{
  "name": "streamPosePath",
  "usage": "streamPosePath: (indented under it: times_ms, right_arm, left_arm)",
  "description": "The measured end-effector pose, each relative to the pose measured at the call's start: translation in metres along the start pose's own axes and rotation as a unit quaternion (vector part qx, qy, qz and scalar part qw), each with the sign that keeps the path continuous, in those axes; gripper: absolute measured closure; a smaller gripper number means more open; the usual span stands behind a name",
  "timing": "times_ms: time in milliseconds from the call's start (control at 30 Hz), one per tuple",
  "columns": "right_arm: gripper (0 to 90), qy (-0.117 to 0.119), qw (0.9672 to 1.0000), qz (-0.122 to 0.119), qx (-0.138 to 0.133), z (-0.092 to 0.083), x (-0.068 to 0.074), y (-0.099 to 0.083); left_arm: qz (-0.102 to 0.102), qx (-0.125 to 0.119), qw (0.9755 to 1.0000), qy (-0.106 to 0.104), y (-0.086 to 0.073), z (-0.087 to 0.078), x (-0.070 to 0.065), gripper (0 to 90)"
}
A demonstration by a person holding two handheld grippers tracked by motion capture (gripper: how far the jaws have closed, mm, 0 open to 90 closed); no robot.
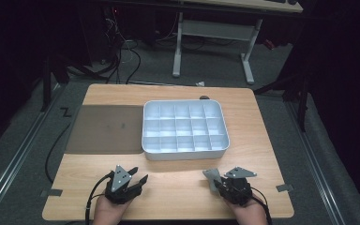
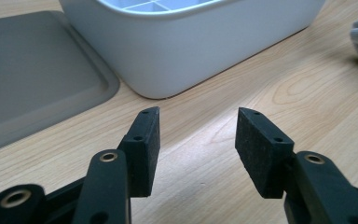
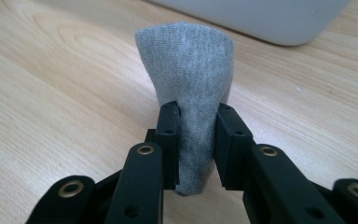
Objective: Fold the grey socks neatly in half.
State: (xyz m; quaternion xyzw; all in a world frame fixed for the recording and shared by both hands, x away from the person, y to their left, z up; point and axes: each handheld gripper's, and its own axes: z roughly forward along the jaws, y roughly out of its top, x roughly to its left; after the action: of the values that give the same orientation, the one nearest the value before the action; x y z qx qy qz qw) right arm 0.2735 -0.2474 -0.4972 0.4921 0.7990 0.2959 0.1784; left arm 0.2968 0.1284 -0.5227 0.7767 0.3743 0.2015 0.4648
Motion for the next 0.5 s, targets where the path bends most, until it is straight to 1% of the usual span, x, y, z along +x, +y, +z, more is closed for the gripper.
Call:
streamPosePath:
  times_ms: [33, 67, 100, 167, 200, 233, 300, 333, 367, 400, 433, 467, 500]
  right_arm:
    - [74.4, -0.004, 0.9999, -0.006, 0.010, -0.001, 0.001, 0.002]
    - [74.4, -0.004, 0.9999, -0.006, 0.010, -0.001, 0.001, 0.002]
    - [74.4, -0.013, 0.9994, -0.017, 0.027, -0.002, 0.005, 0.005]
    - [74.4, -0.019, 0.9985, -0.025, 0.043, -0.002, 0.007, 0.009]
    - [74.4, -0.019, 0.9985, -0.025, 0.043, -0.002, 0.007, 0.009]
    - [74.4, -0.021, 0.9974, -0.030, 0.063, -0.001, 0.006, 0.013]
    - [74.4, -0.018, 0.9963, -0.026, 0.080, -0.001, 0.005, 0.017]
    - [74.4, -0.019, 0.9951, -0.028, 0.093, -0.001, 0.004, 0.020]
    - [74.4, -0.020, 0.9942, -0.032, 0.101, -0.001, 0.003, 0.022]
    - [74.4, -0.020, 0.9942, -0.032, 0.101, -0.001, 0.003, 0.022]
    - [74.4, -0.020, 0.9930, -0.035, 0.111, -0.002, 0.003, 0.024]
    - [74.4, -0.023, 0.9911, -0.040, 0.125, -0.002, 0.003, 0.027]
    - [74.4, -0.023, 0.9881, -0.050, 0.143, -0.002, 0.003, 0.030]
  left_arm:
    - [-0.001, -0.003, 1.0000, -0.002, 0.001, -0.001, 0.001, 51.0]
    - [-0.001, -0.003, 1.0000, -0.002, 0.001, -0.001, 0.001, 51.0]
    - [0.001, -0.008, 1.0000, -0.002, 0.002, -0.003, 0.002, 51.0]
    - [0.003, -0.011, 0.9999, -0.004, 0.002, -0.004, 0.003, 51.0]
    - [0.003, -0.011, 0.9999, -0.004, 0.002, -0.004, 0.003, 50.8]
    - [0.003, -0.010, 0.9999, -0.011, 0.002, -0.004, 0.003, 50.4]
    - [0.007, -0.013, 0.9998, -0.015, 0.002, -0.003, 0.002, 49.5]
    - [0.010, -0.014, 0.9997, -0.016, 0.002, -0.003, 0.002, 49.2]
    - [0.012, -0.014, 0.9997, -0.016, 0.002, -0.003, 0.002, 48.8]
    - [0.012, -0.014, 0.9997, -0.016, 0.002, -0.003, 0.002, 48.5]
    - [0.012, -0.014, 0.9997, -0.017, 0.002, -0.003, 0.002, 48.5]
    - [0.011, -0.014, 0.9997, -0.019, 0.002, -0.003, 0.002, 48.5]
    - [0.009, -0.012, 0.9997, -0.021, 0.001, -0.002, 0.002, 48.2]
